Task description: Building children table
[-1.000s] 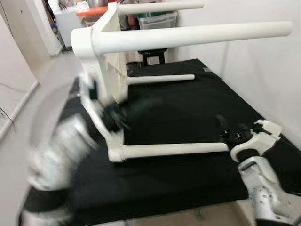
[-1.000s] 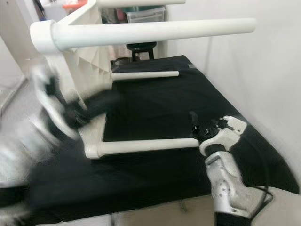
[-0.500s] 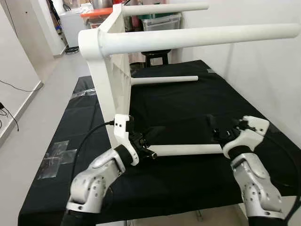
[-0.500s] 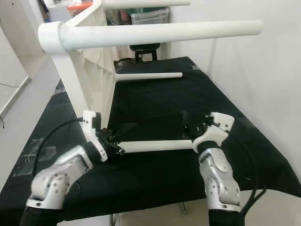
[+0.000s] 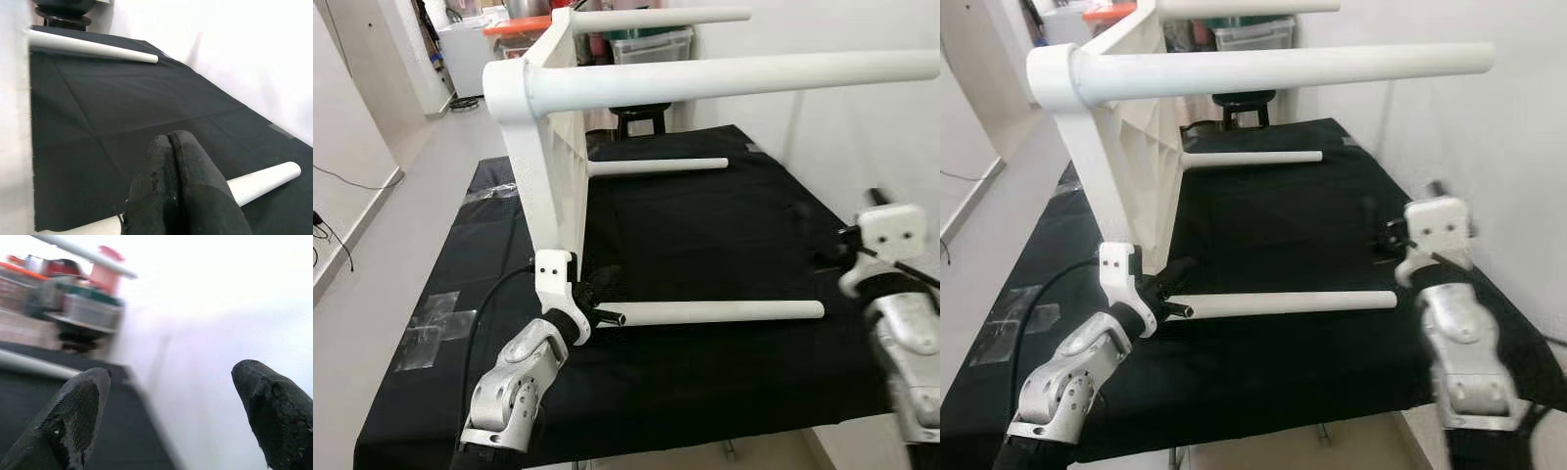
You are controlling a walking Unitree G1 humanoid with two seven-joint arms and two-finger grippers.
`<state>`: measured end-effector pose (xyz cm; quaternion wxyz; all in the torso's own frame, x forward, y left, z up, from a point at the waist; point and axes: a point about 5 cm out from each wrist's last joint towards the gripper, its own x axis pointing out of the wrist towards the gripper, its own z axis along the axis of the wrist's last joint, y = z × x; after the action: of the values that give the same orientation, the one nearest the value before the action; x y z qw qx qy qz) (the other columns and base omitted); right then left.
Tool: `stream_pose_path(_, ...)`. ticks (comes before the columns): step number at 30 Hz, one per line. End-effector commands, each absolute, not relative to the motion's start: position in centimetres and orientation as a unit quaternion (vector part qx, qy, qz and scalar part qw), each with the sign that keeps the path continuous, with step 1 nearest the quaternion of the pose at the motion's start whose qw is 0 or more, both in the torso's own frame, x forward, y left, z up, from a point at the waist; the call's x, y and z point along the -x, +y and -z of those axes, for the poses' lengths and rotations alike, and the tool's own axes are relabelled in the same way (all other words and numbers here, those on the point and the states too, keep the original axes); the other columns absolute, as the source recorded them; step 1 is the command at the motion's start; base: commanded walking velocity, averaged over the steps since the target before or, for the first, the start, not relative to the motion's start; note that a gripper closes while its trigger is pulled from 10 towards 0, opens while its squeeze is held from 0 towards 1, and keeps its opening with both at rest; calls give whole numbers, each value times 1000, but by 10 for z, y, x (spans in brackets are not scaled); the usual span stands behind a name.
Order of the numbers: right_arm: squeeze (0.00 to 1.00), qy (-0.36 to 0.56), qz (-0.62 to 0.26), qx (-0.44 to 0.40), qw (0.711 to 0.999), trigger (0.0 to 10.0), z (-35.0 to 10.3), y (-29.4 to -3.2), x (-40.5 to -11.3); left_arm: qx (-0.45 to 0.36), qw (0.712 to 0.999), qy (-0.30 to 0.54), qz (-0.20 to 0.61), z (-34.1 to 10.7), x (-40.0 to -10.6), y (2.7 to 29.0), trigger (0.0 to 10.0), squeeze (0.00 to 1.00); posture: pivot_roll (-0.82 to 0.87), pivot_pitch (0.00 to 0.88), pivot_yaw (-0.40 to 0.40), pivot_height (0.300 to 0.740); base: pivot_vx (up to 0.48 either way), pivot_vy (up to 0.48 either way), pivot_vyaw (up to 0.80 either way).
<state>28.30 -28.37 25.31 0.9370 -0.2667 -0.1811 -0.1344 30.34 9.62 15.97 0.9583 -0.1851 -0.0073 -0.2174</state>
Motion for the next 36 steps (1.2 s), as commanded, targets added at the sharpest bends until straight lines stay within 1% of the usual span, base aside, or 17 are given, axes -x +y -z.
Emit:
stream_pose_path(1, 733, -221, 172, 308, 909, 10000, -274, -289, -275, 182, 963, -2, 200, -153, -303, 100, 0, 0, -69, 0, 40, 740, 0, 0, 0)
stream_pose_path(2, 1000, -264, 161, 368, 877, 10000, -297, -280, -273, 187, 961, -8, 202, -154, -305, 96, 0, 0, -71, 0, 44, 740, 0, 0, 0)
stream_pose_path(4, 1000, -264, 161, 368, 877, 10000, -297, -280, -273, 187, 961, -8, 202, -154, -305, 96, 0, 0, -71, 0, 44, 740, 0, 0, 0)
stream_pose_path(5, 1000, -283, 141, 394, 863, 10000, -306, -271, -274, 187, 961, -10, 202, -155, -305, 94, 941, 0, -72, 0, 44, 740, 0, 0, 0)
stream_pose_path(6, 1000, -283, 141, 394, 863, 10000, -306, -271, -274, 187, 961, -10, 202, -155, -305, 94, 941, 0, -72, 0, 44, 740, 0, 0, 0)
stream_pose_path(7, 1000, -298, 113, 416, 852, 10000, -312, -260, -276, 184, 962, -10, 202, -155, -306, 93, 8078, 0, -73, 0, 45, 740, 0, 0, 0)
stream_pose_path(8, 1000, -298, 113, 416, 852, 10000, -312, -260, -276, 184, 962, -10, 202, -155, -306, 93, 8078, 0, -73, 0, 45, 740, 0, 0, 0)
stream_pose_path(9, 1000, -316, 86, 442, 835, 10000, -321, -248, -279, 182, 963, -11, 198, -154, -307, 93, 10000, 0, -73, 0, 39, 740, 0, 0, 0)
stream_pose_path(10, 475, -337, 65, 464, 816, 10000, -330, -237, -282, 181, 964, -12, 193, -154, -308, 93, 10000, 0, -69, 0, 36, 740, 0, 0, 0)
stream_pose_path(11, 475, -337, 65, 464, 816, 10000, -330, -237, -282, 181, 964, -12, 193, -154, -308, 93, 10000, 0, -69, 0, 36, 740, 0, 0, 0)
stream_pose_path(12, 0, -354, 35, 492, 794, 10000, -338, -225, -285, 182, 965, -12, 188, -153, -308, 94, 10000, 0, -66, 0, 31, 740, 0, 0, 0)
stream_pose_path(13, 0, -363, 6, 517, 776, 10000, -343, -215, -289, 185, 966, -14, 180, -153, -309, 96, 10000, 0, -62, 0, 31, 740, 0, 0, 0)
stream_pose_path(16, 0, -372, -17, 533, 760, 10000, -348, -205, -294, 188, 967, -16, 171, -153, -309, 97, 10000, 0, -62, 0, 18, 740, 0, 0, 0)
stream_pose_path(23, 0, -385, -37, 543, 745, 10000, -353, -191, -305, 191, 969, -22, 152, -153, -311, 102, 10000, 0, -59, 0, 9, 740, 0, 0, 0)
stream_pose_path(25, 0, -382, -78, 547, 741, 10000, -352, -178, -312, 193, 971, -25, 142, -153, -312, 105, 10000, 0, -59, 0, 3, 740, 0, 0, 0)
stream_pose_path(30, 0, -386, -122, 556, 726, 10000, -354, -158, -323, 194, 973, -30, 124, -153, -315, 111, 10000, 0, -57, 0, -5, 740, 0, 0, 0)
stream_pose_path(36, 0, -377, -138, 574, 714, 10000, -357, -149, -330, 198, 973, -33, 116, -154, -316, 112, 10000, 0, -62, 0, -10, 740, 0, 0, 0)
